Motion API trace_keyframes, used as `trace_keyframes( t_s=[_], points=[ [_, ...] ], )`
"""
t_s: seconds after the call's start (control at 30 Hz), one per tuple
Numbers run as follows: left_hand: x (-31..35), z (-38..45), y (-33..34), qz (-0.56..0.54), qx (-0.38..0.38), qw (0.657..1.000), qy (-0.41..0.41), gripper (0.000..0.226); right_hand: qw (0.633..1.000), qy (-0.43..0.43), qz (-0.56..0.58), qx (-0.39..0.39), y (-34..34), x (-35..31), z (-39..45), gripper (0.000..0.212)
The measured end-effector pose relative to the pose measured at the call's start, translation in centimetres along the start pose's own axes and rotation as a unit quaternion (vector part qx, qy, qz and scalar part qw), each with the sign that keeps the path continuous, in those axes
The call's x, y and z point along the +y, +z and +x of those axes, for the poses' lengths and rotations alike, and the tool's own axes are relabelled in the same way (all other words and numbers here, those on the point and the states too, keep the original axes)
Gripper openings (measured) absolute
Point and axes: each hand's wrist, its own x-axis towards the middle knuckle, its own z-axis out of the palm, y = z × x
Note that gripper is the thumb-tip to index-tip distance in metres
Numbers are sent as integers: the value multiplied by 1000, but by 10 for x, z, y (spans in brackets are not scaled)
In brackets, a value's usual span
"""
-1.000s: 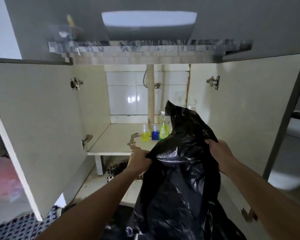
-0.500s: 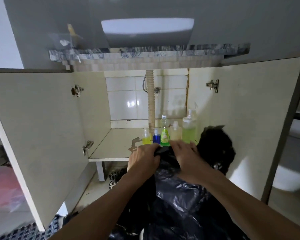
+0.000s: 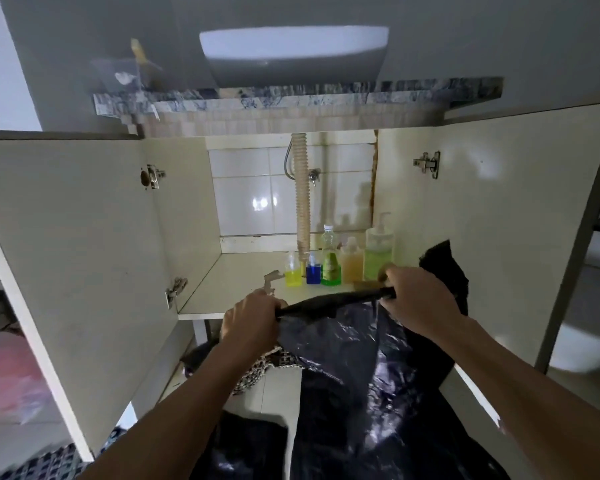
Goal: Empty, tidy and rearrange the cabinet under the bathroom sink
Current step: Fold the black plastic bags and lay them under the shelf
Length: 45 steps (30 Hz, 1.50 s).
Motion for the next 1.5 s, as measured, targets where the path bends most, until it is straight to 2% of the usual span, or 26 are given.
trace_keyframes(
  t_s=[0.03, 0.13, 0.17, 0.2, 0.23, 0.3, 0.37, 0.5, 0.6, 0.67, 0.77, 0.87, 0.93, 1.07, 1.2, 1.33, 1.5],
  points=[
    [-1, 3, 1, 5, 7, 1000, -5, 20, 1000, -1, -13, -20, 1, 3, 3, 12],
    [2, 19, 7, 33, 20, 999, -12, 23, 974, 15, -77, -213, 8, 16, 15, 15],
    [5, 28, 11, 37, 20, 999, -8, 22, 966, 31, -91, -239, 11, 21, 21, 17],
    [9, 38, 16, 35, 21, 999, -5, 21, 969, 40, -105, -220, 13, 28, 28, 14],
    [14, 48, 22, 28, 25, 999, -7, 20, 978, 45, -119, -168, 15, 33, 36, 8],
    [24, 67, 27, -2, 44, 999, -26, 19, 987, 57, -140, -48, 17, 41, 49, 17],
    [33, 80, 24, -31, 89, 995, -27, 20, 987, 49, -147, 28, 18, 48, 62, 21],
    [40, 84, 22, -68, 142, 987, 9, 57, 986, 24, -81, 145, 19, 61, 82, 21],
    [37, 69, 36, -70, 90, 992, 50, 50, 982, 7, -44, 183, 30, 67, 74, 16],
    [31, 57, 47, -29, -37, 996, 78, 50, 989, 8, -36, 142, 43, 70, 60, 13],
    [22, 36, 64, 35, -230, 965, 125, 63, 997, 24, -68, -21, 57, 69, 25, 13],
    [18, 4, 94, 58, -342, 927, 144, 67, 973, -28, -178, -146, 72, 63, -22, 16],
    [13, -20, 123, 63, -396, 906, 138, 67, 947, -73, -227, -216, 93, 56, -55, 25],
    [1, -67, 195, 72, -471, 871, 120, 63, 893, -67, -268, -354, 144, 54, -115, 32],
    [5, -101, 237, 40, -494, 860, 120, 69, 856, 5, -258, -448, 185, 80, -151, 37],
    [8, -130, 269, 19, -494, 865, 93, 68, 853, 48, -229, -467, 209, 94, -187, 38],
    [9, -158, 285, 29, -538, 838, 85, 72, 837, 76, -247, -483, 220, 107, -219, 38]
  ],
)
